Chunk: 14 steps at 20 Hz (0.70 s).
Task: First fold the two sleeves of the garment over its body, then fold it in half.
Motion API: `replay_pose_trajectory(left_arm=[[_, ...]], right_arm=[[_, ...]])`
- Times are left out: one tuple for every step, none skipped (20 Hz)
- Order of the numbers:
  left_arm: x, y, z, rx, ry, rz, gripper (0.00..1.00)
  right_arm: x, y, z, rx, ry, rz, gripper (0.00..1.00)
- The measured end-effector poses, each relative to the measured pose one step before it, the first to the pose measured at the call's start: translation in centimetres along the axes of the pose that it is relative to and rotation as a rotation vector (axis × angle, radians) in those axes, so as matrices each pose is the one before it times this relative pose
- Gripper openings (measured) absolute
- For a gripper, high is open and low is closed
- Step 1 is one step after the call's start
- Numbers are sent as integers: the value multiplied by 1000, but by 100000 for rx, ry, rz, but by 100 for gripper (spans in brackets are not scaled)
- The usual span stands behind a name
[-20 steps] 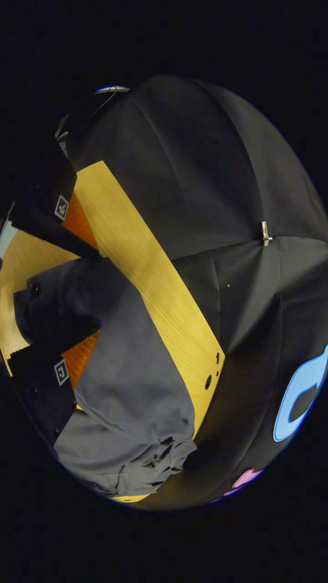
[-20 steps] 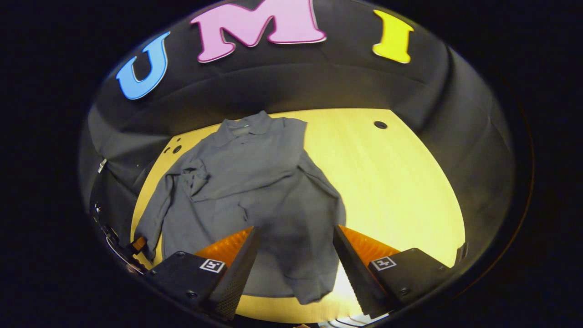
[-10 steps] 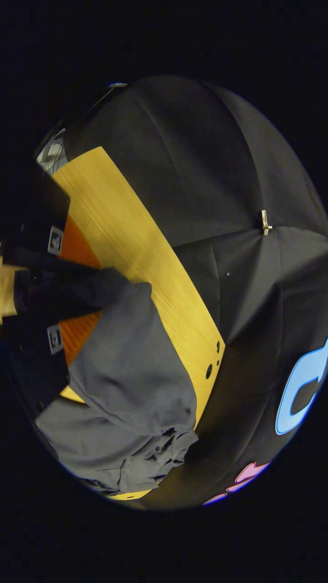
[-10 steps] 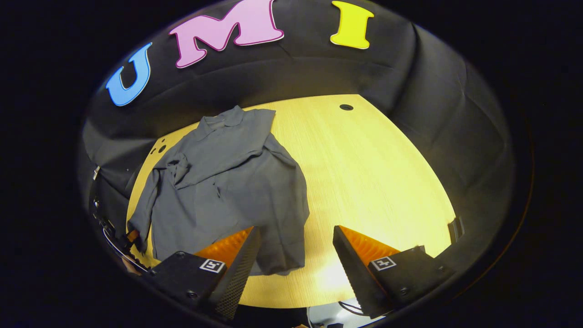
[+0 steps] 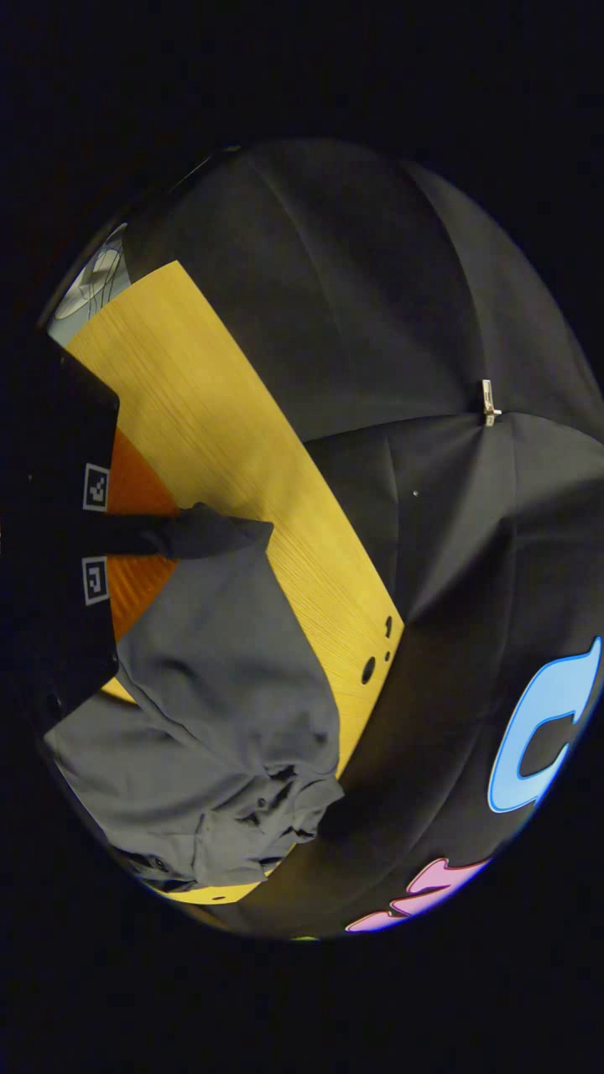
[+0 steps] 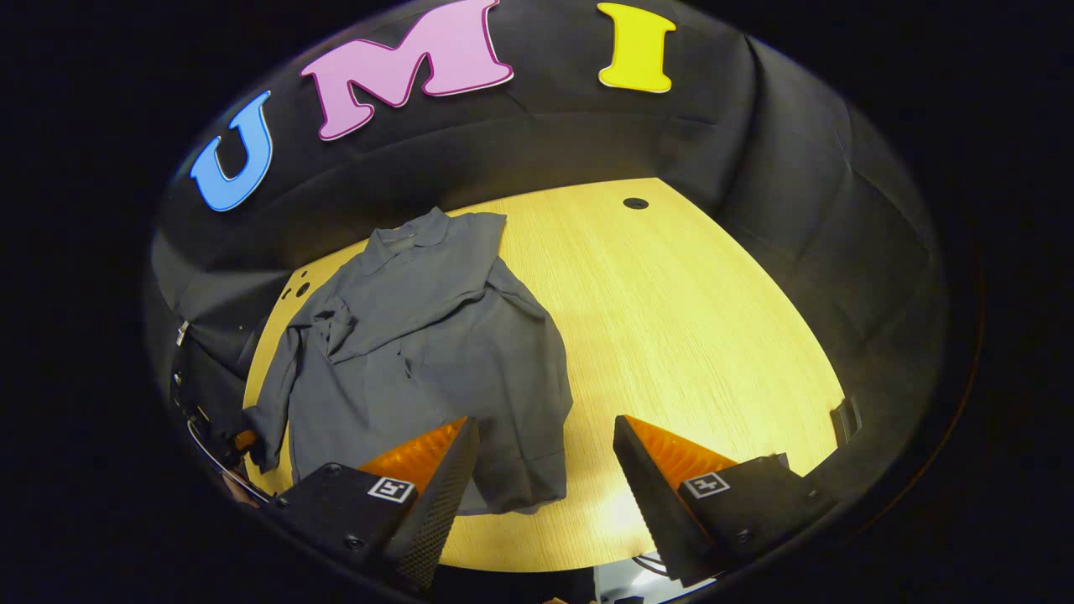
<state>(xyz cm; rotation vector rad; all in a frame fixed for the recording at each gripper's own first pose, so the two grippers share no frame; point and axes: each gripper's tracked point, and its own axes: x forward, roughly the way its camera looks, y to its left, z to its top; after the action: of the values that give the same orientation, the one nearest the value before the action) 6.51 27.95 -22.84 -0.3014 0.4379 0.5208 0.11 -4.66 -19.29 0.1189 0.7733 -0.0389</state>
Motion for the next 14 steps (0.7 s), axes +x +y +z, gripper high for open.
replay_pose_trajectory(left_arm=[[-366,-650,1176,241,-1720,-926,6],[-411,-645,1291,97,-1485,-677,6],[-340,-714,1160,-3,-1816,-1135,6],[-241,-906,1502,194,-2243,-1214,6],[-202,-1050,1318,414,-2240,-1751,5],[-289,-1309,1307,422,-2032,-1651,5],[-88,-1287,1129,475,-1935,-1559,6],[-105,-1536,1202,31,-1667,-2099,6],[-43,-1657,1069,-247,-1400,-2331,6],[6,-1738,947,-227,-970,-2484,6],[11,-1934,838,537,-1108,-2753,5],[127,-1836,597,1078,-451,-2347,5],[247,-1773,123,1128,749,-2221,5],[23,-1786,204,727,283,-2011,5]], right_arm=[[420,83,153,87,482,676,100],[352,28,61,-113,732,560,100],[338,-13,167,-170,580,517,99],[295,38,267,-131,120,654,99],[184,15,222,-1,-268,519,100],[188,-134,102,170,-96,376,99],[200,-42,52,263,42,446,99],[332,-16,30,268,-31,484,100],[266,-91,-120,243,468,432,99],[126,-179,-292,437,629,382,99],[211,-219,-204,757,649,376,99],[183,-109,-208,1048,524,219,100],[309,-299,-209,1215,464,127,99],[353,-304,-491,1647,1145,15,99]])
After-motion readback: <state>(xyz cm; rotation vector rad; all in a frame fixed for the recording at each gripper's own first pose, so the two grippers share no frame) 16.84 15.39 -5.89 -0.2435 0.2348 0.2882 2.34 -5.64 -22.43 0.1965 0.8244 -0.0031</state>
